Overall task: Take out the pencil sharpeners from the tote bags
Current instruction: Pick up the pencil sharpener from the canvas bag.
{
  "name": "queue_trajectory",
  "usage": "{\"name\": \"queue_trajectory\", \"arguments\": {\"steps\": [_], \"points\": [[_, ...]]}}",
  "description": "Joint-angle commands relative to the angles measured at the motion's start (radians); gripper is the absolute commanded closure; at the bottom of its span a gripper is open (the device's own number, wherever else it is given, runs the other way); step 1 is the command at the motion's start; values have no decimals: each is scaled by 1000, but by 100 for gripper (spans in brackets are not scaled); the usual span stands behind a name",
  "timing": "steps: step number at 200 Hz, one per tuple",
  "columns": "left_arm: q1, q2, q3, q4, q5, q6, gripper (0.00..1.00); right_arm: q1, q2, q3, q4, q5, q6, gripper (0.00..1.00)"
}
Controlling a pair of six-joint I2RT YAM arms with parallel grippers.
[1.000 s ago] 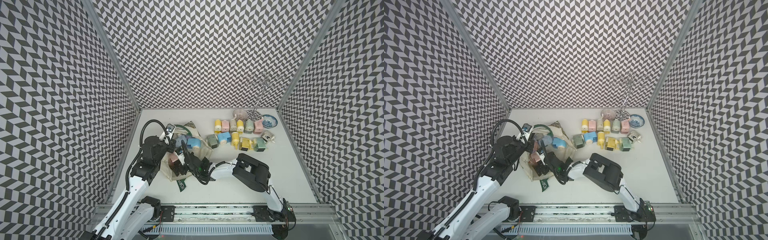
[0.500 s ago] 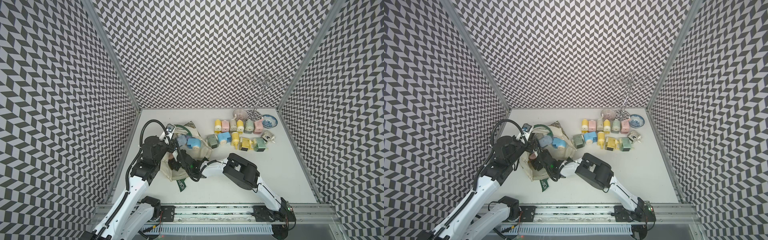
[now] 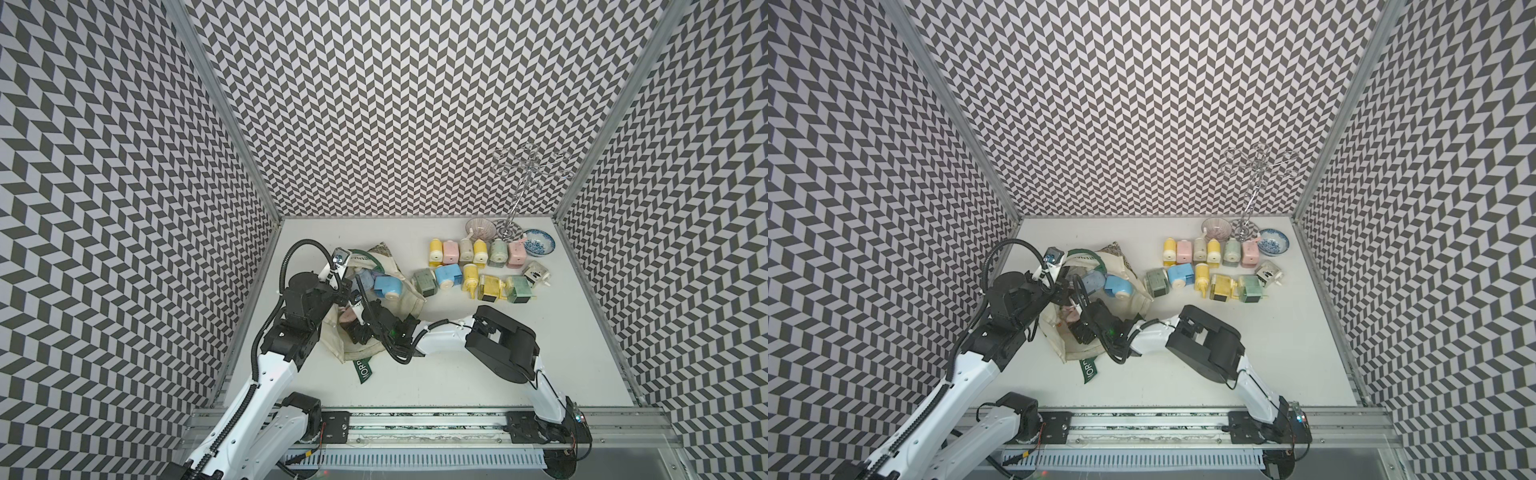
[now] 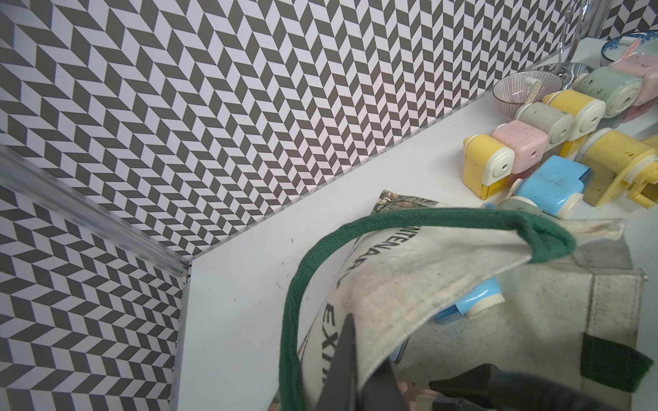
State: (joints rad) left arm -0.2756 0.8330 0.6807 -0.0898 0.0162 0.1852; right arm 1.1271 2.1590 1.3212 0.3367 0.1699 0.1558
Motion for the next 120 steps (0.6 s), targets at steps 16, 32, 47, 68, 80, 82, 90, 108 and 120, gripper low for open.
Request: {"name": "queue_trajectory", "arguments": {"steps": [16,32,47,68,80,82,90,108,120], "points": [[-8,-15,8,45,10,2,100,1,-155,-94,-25,-44,2,53],[-8,-9,11,42,8,2,100,2,-217,-153,-45,-66,13,54],[-9,-9,11,41,8,0,100,2,-283,-220,-52,-74,18,55],[-11,-7,11,40,9,-9,100,1,-388,-292,-88,-63,18,55],[-10,-5,14,35,2,-10,100,2,-452,-334,-99,-62,13,55],[-10,-4,14,33,0,-11,100,2,-462,-341,-102,-60,13,55],[-11,-3,16,32,-2,-13,100,2,-509,-366,-119,-54,12,55],[-12,-3,16,33,0,-20,100,2,-603,-422,-152,-40,6,55],[-16,0,17,33,4,-23,100,0,-674,-458,-177,-10,13,55]]}}
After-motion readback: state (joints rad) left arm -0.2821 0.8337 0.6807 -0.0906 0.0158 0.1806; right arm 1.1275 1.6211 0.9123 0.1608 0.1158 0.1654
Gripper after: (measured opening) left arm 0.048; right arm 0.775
